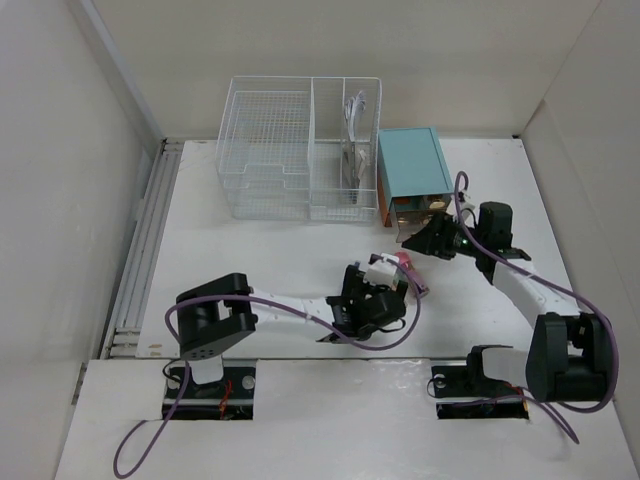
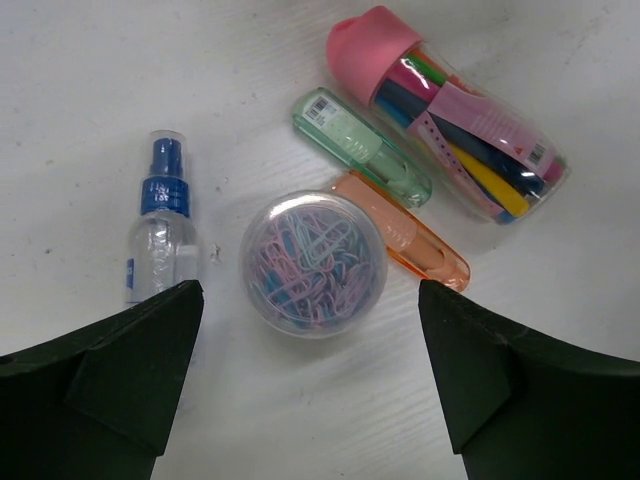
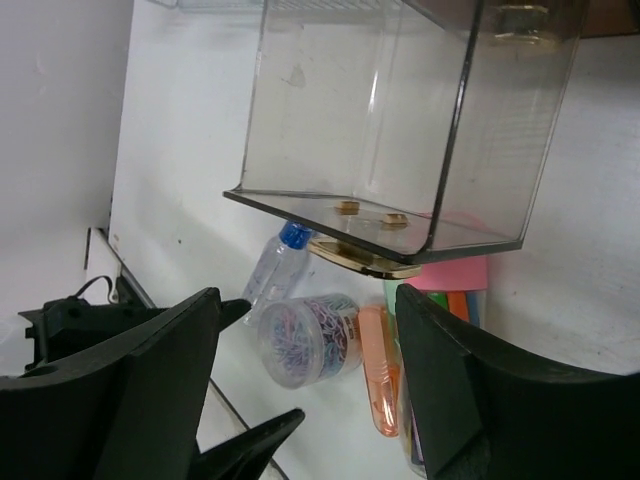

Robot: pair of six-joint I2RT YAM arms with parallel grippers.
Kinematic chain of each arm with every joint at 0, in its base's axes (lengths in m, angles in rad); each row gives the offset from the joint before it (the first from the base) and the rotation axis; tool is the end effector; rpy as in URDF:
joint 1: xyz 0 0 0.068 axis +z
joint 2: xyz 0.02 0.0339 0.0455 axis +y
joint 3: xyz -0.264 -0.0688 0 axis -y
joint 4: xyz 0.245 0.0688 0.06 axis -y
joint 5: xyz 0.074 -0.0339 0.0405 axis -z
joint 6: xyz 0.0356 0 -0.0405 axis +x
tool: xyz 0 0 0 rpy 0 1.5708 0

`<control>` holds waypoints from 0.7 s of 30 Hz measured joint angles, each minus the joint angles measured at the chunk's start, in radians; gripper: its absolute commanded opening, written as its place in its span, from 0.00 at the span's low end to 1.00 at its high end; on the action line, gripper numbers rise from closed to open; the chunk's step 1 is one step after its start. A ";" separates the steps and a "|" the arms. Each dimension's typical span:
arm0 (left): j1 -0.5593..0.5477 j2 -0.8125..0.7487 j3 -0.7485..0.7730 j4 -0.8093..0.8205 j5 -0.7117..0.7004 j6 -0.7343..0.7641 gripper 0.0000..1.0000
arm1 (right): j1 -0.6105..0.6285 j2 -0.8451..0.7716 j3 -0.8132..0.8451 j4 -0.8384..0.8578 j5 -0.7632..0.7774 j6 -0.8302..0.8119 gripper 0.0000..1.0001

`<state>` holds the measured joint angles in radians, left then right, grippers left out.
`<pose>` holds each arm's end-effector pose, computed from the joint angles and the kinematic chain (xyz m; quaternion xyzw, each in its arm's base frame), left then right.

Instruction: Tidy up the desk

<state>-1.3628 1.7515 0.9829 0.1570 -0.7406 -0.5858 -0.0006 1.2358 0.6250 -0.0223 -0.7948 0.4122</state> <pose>0.0994 -0.3545 0.1885 0.1587 0.8287 -0.1755 0.5073 0.2481 0.0253 0.2129 -0.0026 0.8410 0.4231 0.3373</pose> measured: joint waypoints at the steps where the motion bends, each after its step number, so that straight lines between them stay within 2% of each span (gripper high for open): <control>1: 0.008 0.002 0.000 0.001 0.004 0.000 0.85 | -0.004 -0.006 0.002 -0.002 -0.005 -0.001 0.75; 10: 0.085 0.076 0.000 0.049 0.060 0.015 0.70 | -0.078 -0.038 0.037 -0.036 -0.053 -0.011 0.75; 11: 0.088 0.080 0.000 0.053 0.066 0.018 0.65 | -0.084 -0.038 0.040 -0.043 -0.057 -0.014 0.75; 12: 0.089 0.084 0.000 0.057 0.071 0.020 0.53 | -0.089 -0.038 0.043 -0.047 -0.063 -0.017 0.75; 15: 0.090 0.084 0.000 0.061 0.080 0.030 0.47 | -0.099 -0.038 0.051 -0.058 -0.074 -0.022 0.75; 20: 0.089 0.084 0.002 0.060 0.085 0.037 0.25 | -0.104 -0.062 0.057 -0.069 -0.089 -0.031 0.77; 21: 0.089 0.084 0.004 0.056 0.084 0.038 0.25 | -0.105 -0.074 0.058 -0.074 -0.092 -0.034 0.77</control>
<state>-1.2743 1.8359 0.9871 0.2127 -0.6563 -0.5476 -0.1055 1.1614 0.6834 -0.0959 -0.8871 0.3786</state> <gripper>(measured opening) 0.566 0.759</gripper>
